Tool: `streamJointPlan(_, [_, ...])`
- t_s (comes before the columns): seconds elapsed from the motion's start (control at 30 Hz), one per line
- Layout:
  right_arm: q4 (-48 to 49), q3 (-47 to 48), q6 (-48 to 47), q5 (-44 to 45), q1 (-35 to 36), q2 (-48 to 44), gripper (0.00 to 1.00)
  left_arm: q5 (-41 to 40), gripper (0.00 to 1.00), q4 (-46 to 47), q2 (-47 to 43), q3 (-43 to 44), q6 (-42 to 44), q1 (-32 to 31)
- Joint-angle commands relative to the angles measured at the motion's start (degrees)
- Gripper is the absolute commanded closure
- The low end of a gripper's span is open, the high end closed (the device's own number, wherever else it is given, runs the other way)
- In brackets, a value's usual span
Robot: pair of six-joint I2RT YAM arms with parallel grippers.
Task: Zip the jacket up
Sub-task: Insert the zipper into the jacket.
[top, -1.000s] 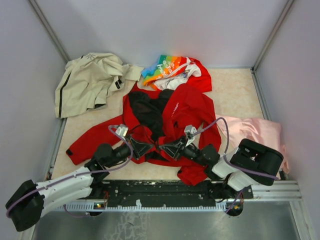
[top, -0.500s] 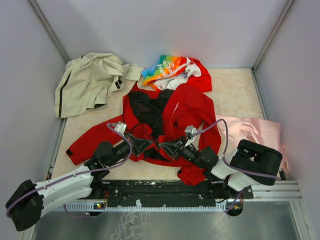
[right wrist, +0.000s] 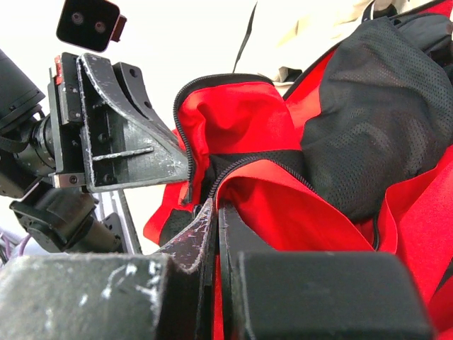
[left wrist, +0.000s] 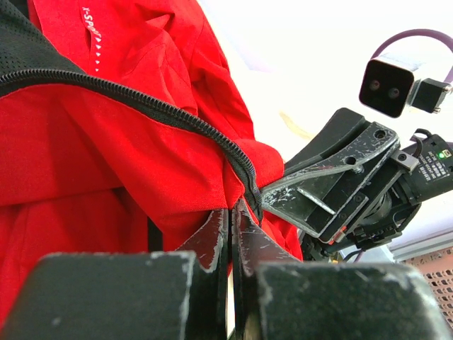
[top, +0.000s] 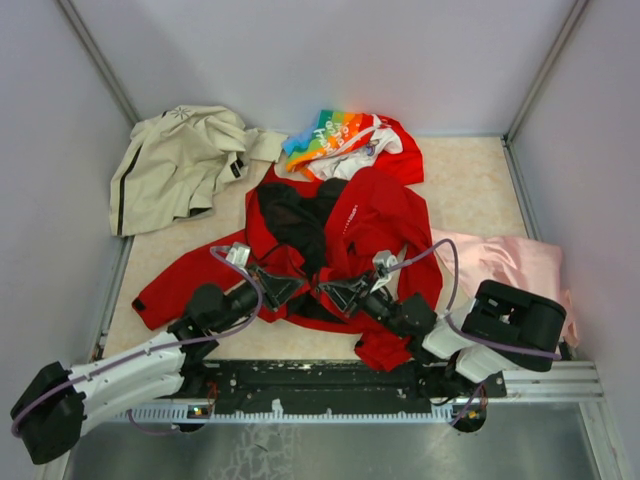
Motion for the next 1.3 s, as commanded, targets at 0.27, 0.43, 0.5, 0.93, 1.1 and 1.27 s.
streamJointPlan(0.27, [9.7,1.7,-0.4,1.9,0.5,-1.9,1.0,-0.2,1.0,4.2,0.5,0.3,-0.8,0.2])
streamJointPlan(0.43, [9.7,1.5,-0.5,1.9,0.5,-2.5,1.0,-0.7,1.0,4.0,1.2,0.4,-0.9,0.2])
streamJointPlan(0.5, [9.7,1.5,-0.6,1.7,0.5,-2.5,1.0,-0.8,1.0,4.0,1.3,0.4,-1.0,0.2])
streamJointPlan(0.93, [9.7,2.1,-0.6,0.8,0.4,-1.5,1.0,-0.9,1.0,4.8,0.2,0.3,-1.5,0.2])
streamJointPlan(1.1, [9.7,2.0,-0.6,0.8,0.5,-1.9,1.0,-0.7,1.0,5.1,0.9,0.2,-1.8,0.2])
streamJointPlan(1.27, [9.7,1.8,-0.5,1.3,0.5,-2.4,1.0,-0.3,1.0,5.3,1.6,0.3,-2.0,0.2])
